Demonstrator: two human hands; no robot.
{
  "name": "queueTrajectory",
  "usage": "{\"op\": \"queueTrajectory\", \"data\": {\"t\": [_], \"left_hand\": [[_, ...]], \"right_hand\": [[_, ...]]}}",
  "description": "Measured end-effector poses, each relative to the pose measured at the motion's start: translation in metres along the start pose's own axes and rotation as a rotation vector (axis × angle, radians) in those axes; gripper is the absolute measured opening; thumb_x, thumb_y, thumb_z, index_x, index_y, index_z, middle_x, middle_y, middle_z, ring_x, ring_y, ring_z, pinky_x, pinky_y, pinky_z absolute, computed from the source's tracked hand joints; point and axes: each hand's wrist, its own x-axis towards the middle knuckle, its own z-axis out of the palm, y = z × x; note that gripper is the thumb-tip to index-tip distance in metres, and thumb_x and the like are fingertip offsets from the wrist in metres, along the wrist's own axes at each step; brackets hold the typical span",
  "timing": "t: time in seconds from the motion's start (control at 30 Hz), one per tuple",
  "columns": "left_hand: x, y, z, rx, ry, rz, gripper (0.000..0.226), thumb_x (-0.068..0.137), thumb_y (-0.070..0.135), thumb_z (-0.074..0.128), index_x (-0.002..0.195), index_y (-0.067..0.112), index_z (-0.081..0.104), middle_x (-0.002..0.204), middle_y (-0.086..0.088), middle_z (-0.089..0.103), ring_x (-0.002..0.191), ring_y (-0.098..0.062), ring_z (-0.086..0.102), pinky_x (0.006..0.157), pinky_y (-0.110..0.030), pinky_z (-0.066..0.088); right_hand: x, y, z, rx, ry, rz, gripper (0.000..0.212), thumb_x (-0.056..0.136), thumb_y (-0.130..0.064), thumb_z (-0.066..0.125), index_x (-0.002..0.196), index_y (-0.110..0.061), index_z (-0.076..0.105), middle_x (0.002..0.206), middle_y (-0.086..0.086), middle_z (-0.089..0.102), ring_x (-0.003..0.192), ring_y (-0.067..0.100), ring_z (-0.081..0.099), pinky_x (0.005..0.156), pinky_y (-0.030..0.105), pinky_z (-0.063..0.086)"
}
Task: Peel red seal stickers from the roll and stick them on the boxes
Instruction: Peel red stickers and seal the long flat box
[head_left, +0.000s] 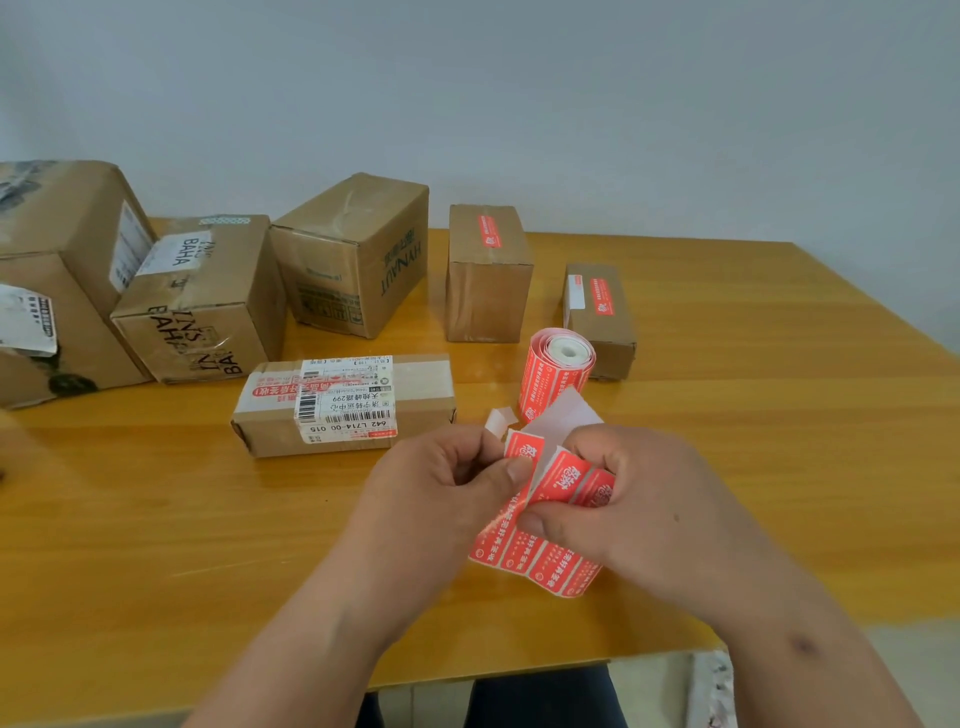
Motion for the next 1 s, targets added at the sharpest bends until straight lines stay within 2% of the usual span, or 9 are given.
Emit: {"op": "queueTrajectory", "data": {"t": [0.1,0.23,0.33,0.43,0.53,0.67,0.8,0.87,1.0], "left_hand": [[-0.0005,0.0012,0.0031,0.060,0.026,0.041,0.022,0.081,0.039,0.065,0.081,0.018,0.070,0.076,0.004,0.074,0.068,-0.010,0.070,0.057,-0.018,0.050],[-0.0009,0.0014,0.0056,0.126,0.054,0.090,0.018,0.085,0.037,0.066,0.078,0.021,0.071,0.072,0.004,0.072,0.063,-0.007,0.066,0.055,-0.018,0.049],[-0.0015,0.0022,0.0024,0.135,0.010,0.092,0.019,0.083,0.039,0.068,0.079,0.021,0.071,0.071,0.000,0.071,0.059,-0.007,0.061,0.054,-0.018,0.048],[-0.0007,0.0010,-0.0001,0.171,-0.054,0.085,0.007,0.082,0.030,0.073,0.084,0.023,0.071,0.076,0.001,0.072,0.067,-0.007,0.065,0.060,-0.019,0.051],[0.0013,-0.0017,-0.0008,0.157,-0.059,0.085,0.005,0.085,0.021,0.072,0.089,0.025,0.072,0.081,0.001,0.074,0.077,-0.016,0.070,0.072,-0.033,0.058],[0.0027,-0.0027,0.0004,0.093,-0.048,0.094,0.008,0.086,0.017,0.071,0.090,0.023,0.074,0.082,-0.007,0.074,0.081,-0.031,0.069,0.077,-0.051,0.057],[0.0039,-0.0034,-0.0001,0.006,-0.016,0.068,0.014,0.084,0.015,0.073,0.093,0.026,0.073,0.075,-0.012,0.071,0.067,-0.027,0.065,0.072,-0.042,0.054],[0.0044,-0.0036,-0.0004,-0.032,-0.005,0.048,0.023,0.083,0.014,0.074,0.102,0.027,0.071,0.069,-0.009,0.069,0.063,-0.019,0.062,0.069,-0.038,0.051],[0.0050,-0.0020,-0.0009,-0.087,0.003,0.033,0.030,0.082,0.012,0.074,0.107,0.028,0.068,0.070,-0.009,0.071,0.064,-0.019,0.066,0.068,-0.036,0.054]], "right_hand": [[0.0016,0.0002,-0.0032,0.108,-0.062,0.029,0.027,0.065,-0.037,0.084,0.081,-0.035,0.062,0.082,-0.023,0.069,0.070,-0.005,0.067,0.056,0.012,0.046],[0.0029,0.0005,-0.0023,0.121,-0.101,0.093,0.015,0.070,-0.037,0.081,0.071,-0.029,0.068,0.074,-0.015,0.071,0.066,-0.001,0.067,0.058,0.016,0.045],[0.0018,0.0016,-0.0005,0.118,-0.098,0.109,0.019,0.074,-0.035,0.080,0.062,-0.028,0.067,0.067,-0.012,0.070,0.059,0.002,0.066,0.052,0.017,0.043],[0.0014,0.0026,0.0009,0.055,-0.086,0.093,0.012,0.076,-0.035,0.077,0.071,-0.026,0.071,0.070,-0.007,0.071,0.061,0.005,0.067,0.053,0.024,0.051],[0.0016,0.0031,0.0019,-0.033,-0.048,0.036,0.014,0.077,-0.040,0.076,0.084,-0.028,0.074,0.079,-0.008,0.071,0.069,0.003,0.067,0.062,0.023,0.054],[0.0009,0.0010,0.0014,-0.191,-0.004,-0.064,0.020,0.079,-0.046,0.070,0.088,-0.028,0.073,0.083,-0.012,0.069,0.070,0.001,0.063,0.054,0.012,0.039],[0.0008,-0.0011,0.0010,-0.290,0.024,-0.132,0.024,0.082,-0.050,0.066,0.093,-0.029,0.071,0.089,-0.012,0.068,0.074,0.002,0.060,0.056,0.009,0.033],[0.0006,-0.0016,0.0012,-0.292,0.036,-0.139,0.023,0.081,-0.049,0.066,0.089,-0.028,0.071,0.088,-0.011,0.069,0.075,0.004,0.061,0.057,0.013,0.041],[0.0017,-0.0005,-0.0031,-0.036,-0.020,0.003,0.013,0.071,-0.046,0.077,0.077,-0.039,0.067,0.077,-0.017,0.068,0.071,-0.001,0.065,0.057,0.015,0.046]]}}
